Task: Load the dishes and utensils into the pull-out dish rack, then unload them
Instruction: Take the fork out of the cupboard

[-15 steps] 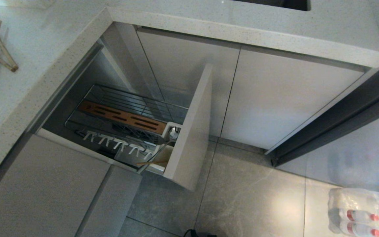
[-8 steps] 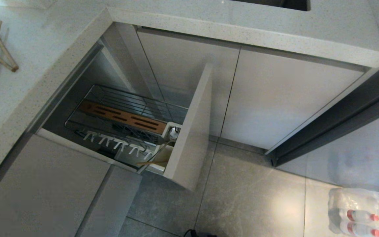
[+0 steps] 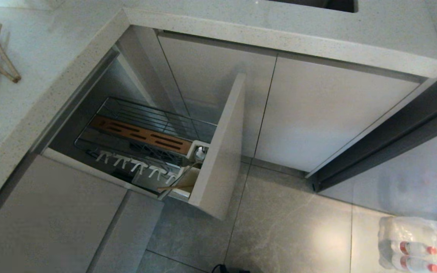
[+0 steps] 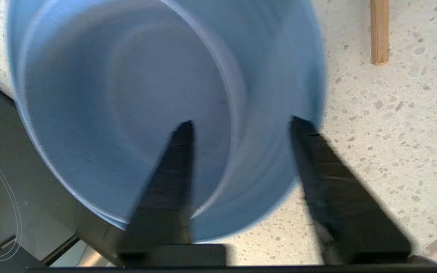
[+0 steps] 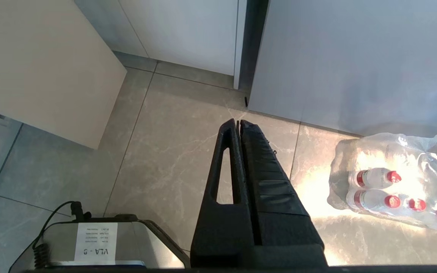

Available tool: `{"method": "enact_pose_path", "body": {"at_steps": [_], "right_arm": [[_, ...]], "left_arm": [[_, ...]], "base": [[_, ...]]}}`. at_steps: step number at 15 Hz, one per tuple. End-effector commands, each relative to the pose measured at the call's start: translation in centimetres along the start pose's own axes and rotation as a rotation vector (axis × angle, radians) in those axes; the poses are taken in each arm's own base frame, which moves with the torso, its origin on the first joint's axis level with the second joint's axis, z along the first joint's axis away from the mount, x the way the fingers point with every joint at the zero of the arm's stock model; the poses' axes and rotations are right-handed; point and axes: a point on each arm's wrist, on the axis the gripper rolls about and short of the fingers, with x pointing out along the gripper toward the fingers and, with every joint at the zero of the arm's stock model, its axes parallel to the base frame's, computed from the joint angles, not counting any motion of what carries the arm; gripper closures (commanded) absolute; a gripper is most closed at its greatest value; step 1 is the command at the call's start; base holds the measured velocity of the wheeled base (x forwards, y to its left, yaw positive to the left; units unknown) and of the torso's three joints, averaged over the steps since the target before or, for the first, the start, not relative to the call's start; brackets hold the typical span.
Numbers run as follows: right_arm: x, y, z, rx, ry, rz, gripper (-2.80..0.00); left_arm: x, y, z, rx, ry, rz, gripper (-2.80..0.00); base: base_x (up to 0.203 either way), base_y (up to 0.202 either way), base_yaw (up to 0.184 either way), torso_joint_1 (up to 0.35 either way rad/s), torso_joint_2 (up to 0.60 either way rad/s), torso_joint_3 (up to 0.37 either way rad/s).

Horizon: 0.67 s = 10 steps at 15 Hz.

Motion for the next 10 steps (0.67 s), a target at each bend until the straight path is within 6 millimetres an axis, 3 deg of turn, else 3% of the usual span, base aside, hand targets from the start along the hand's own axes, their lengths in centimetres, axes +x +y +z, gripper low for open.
{"method": "enact_pose_path", "body": {"at_steps": [1,10], "right_arm": [[0.0,0.0,0.0,0.000,-0.001,0.000,0.00],[0.0,0.0,0.0,0.000,0.001,0.000,0.00]], "left_arm": [[-0.4,-0.1,-0.1,0.000,-0.006,0.002,-2.80],[-4.3,-0.3,0.1,-0.010,-0.166,0.102,-2.80]], "base": [[0.000,0.000,0.000,0.000,0.00,0.000],[0.000,0.000,0.000,0.000,0.00,0.000]]}}
